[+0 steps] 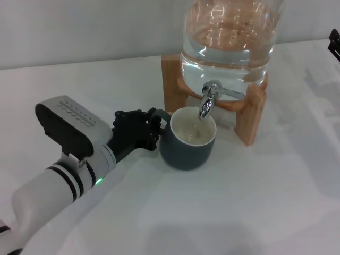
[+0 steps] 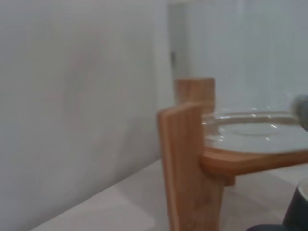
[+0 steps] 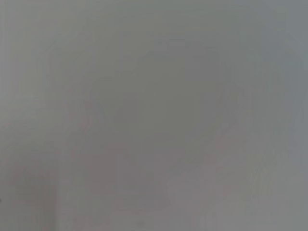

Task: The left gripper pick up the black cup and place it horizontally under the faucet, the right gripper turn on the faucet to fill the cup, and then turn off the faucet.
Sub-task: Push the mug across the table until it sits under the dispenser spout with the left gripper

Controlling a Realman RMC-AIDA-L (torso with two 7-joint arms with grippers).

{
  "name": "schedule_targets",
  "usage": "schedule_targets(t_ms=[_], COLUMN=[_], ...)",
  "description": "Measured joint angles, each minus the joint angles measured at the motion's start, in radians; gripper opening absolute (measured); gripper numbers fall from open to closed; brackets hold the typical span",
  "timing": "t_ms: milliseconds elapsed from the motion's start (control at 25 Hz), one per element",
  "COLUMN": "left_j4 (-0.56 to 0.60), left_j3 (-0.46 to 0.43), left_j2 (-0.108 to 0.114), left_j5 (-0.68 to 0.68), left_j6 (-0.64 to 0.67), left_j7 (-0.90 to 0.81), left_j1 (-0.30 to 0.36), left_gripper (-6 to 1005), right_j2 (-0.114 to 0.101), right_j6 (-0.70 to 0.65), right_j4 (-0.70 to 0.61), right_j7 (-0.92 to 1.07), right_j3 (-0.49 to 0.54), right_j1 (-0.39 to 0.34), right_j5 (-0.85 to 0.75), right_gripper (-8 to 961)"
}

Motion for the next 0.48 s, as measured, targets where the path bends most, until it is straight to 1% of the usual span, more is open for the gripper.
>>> schedule_targets(t_ms=[120,480], left_j4=[0.000,0.000], left_j3=[0.013,0.016], left_j2=[-0.002,-0.003], left_j5=[-0.008,-0.048], left_j6=[0.000,-0.001], left_j7=[0.019,0.021], left_j1=[0.001,0.004], left_gripper=[105,107], right_j2=[0.000,-0.001], right_j6=[0.000,0.000], right_j4=[0.000,0.000], right_j7=[0.000,0.000], right_j3=[0.000,0.000], right_j1=[0.000,0.001], right_j5=[0.000,0.000], right_gripper=[842,842])
